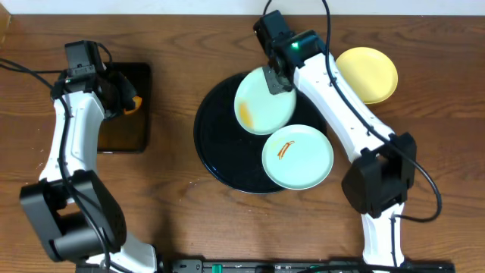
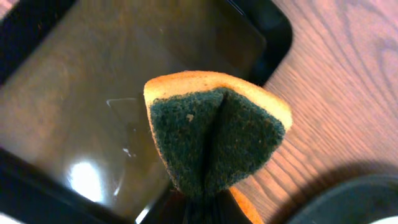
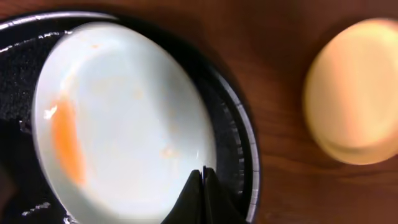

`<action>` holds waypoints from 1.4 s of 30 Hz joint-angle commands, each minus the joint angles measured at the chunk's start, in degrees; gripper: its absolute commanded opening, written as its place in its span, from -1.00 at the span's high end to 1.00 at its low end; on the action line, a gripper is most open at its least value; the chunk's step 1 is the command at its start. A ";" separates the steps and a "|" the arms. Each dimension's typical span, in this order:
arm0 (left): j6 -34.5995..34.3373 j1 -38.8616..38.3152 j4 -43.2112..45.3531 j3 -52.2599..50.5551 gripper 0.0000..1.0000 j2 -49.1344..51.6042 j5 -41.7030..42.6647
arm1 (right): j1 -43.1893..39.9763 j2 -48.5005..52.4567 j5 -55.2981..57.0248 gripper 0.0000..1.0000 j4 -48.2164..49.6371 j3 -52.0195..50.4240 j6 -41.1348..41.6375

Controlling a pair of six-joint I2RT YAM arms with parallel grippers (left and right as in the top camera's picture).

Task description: Clean dirty plates on tray and stack at the side

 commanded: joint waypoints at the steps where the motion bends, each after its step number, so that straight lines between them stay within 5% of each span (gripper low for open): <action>1: 2.25 1.31 0.35 -0.57 0.84 2.80 -2.01 | 3.45 -5.97 11.65 0.98 0.20 1.60 -4.87; 8: 2.25 3.19 0.04 -0.57 0.84 3.06 -2.01 | 10.45 -8.98 24.61 0.98 0.31 1.60 -8.83; 9: 2.23 3.45 -0.22 -0.57 0.83 3.06 -2.01 | 10.95 -8.98 24.26 0.85 0.04 1.60 -8.46; 14: 2.25 4.24 -0.76 -0.57 0.83 3.06 -2.01 | 8.46 -8.28 12.11 0.40 -1.18 1.55 -1.25; 22: 2.23 5.81 0.11 -0.57 0.82 3.06 -2.03 | -5.81 -2.67 -14.62 0.12 -4.61 1.53 10.19; 29: 2.21 7.19 0.11 -0.74 0.83 3.10 -2.01 | -9.75 7.26 -20.57 0.49 -6.86 1.53 13.73; 34: 2.23 7.26 0.37 -0.87 0.83 3.10 -2.03 | -8.76 13.07 -21.66 0.29 -6.69 1.53 17.53; 42: 2.23 7.30 0.55 -0.90 0.83 3.15 -2.27 | -8.17 17.55 -20.39 0.27 -6.34 1.49 21.62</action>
